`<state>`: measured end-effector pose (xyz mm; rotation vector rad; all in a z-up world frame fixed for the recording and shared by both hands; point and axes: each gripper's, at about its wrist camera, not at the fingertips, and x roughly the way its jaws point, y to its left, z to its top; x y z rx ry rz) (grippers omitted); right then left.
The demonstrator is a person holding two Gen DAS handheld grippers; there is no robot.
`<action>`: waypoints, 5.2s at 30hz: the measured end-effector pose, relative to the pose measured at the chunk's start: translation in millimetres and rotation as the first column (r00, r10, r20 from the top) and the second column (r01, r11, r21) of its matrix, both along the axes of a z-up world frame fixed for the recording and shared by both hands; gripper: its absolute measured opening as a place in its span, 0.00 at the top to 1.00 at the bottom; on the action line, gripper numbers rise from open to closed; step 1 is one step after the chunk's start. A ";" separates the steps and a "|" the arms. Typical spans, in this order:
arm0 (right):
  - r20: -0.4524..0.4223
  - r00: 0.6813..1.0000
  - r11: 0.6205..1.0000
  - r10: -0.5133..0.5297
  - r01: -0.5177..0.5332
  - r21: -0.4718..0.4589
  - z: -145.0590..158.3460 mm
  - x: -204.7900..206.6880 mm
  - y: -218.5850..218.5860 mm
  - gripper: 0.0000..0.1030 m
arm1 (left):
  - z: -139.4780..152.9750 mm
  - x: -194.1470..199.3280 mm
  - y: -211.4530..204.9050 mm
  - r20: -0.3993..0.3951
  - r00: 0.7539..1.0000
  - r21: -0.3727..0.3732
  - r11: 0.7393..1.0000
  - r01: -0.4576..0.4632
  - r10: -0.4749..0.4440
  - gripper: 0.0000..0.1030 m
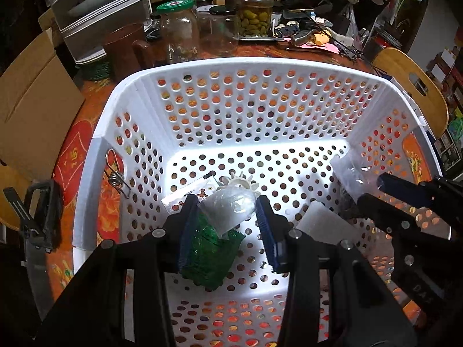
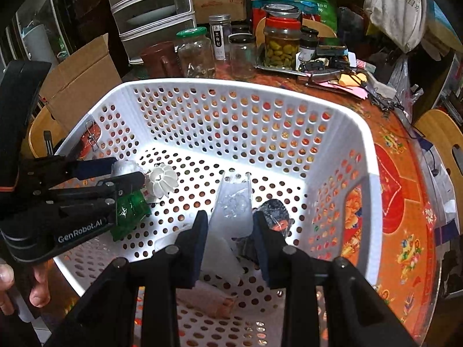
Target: Organize soft objects
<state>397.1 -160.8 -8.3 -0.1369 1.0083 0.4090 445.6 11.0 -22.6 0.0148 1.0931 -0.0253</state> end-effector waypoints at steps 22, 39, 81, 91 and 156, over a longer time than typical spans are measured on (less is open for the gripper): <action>0.147 0.989 0.995 -0.004 -0.010 0.097 49.0 -57.3 -29.3 0.08 | 67.7 -70.4 5.2 0.263 0.964 -0.005 0.999 0.052 -0.049 0.00; 0.296 0.953 0.985 -0.064 0.013 0.174 36.3 -188.5 -53.2 0.03 | 57.6 -228.8 13.9 0.426 0.904 -0.052 0.997 0.062 -0.035 0.00; 0.395 0.905 0.972 -0.157 0.071 0.222 114.0 -371.2 -98.6 0.00 | 143.9 -429.7 -6.0 0.480 0.877 -0.048 0.998 0.029 -0.002 0.00; 0.417 0.899 0.978 -0.135 0.054 0.201 125.2 -384.2 -96.3 0.00 | 160.0 -443.4 -12.2 0.480 0.877 -0.026 0.999 0.032 -0.016 0.00; 0.406 0.904 0.978 -0.132 0.051 0.204 120.0 -380.9 -94.0 0.00 | 142.6 -435.6 -14.3 0.459 0.888 -0.027 0.999 0.018 -0.004 0.00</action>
